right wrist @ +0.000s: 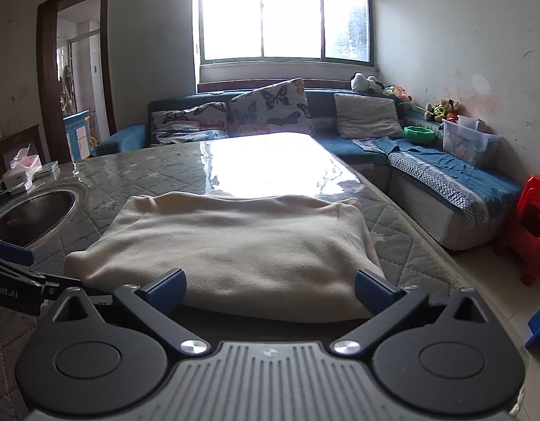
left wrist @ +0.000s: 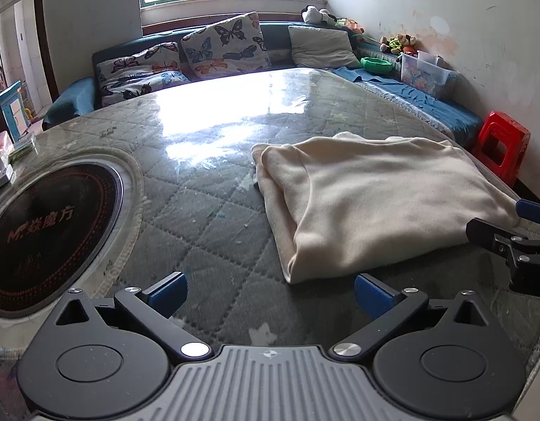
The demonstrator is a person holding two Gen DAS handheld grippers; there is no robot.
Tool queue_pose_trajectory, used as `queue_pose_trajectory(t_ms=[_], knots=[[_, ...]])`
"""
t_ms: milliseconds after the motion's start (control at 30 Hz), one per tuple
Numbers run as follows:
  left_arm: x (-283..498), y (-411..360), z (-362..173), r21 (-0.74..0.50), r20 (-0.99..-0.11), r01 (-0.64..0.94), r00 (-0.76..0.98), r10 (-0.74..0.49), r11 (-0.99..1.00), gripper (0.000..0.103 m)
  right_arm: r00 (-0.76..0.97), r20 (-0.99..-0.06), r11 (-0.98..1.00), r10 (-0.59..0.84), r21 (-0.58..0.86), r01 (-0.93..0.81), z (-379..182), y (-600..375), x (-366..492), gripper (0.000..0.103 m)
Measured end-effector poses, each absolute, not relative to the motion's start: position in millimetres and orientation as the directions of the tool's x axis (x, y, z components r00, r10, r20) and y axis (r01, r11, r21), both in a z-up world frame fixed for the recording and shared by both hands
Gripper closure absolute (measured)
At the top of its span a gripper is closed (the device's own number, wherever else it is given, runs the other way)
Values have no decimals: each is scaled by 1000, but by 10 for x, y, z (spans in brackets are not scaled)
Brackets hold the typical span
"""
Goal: Fold clothes
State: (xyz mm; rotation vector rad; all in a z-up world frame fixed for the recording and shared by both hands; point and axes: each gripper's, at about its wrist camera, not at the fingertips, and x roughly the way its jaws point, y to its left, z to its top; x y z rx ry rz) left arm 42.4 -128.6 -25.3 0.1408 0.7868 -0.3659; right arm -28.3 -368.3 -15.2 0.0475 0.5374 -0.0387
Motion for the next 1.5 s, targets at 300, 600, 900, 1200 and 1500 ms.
queue_pose_trajectory(t_ms=[300,600,900,1200,1500], knots=[[243,-1217,-232,-6,-693,384,664,-281,923,0,856,-516,997,-41,31,66,-130,-3595,-384,0],[95,-1151,-217,-6,-679,384,676,-286,923,0,856,-512,992,-74,51,116,-125,-3565,-515,0],[-64,-1143,-244,-6,-673,392,678,-293,920,0,852,-517,988,-80,70,135,-133,-3534,-641,0],[-190,-1119,-279,3,-673,387,683,-284,922,0,849,-519,988,-96,57,147,-147,-3467,-740,0],[-288,-1124,-257,15,-663,392,693,-284,920,0,849,-522,988,-82,68,138,-162,-3411,-805,0]])
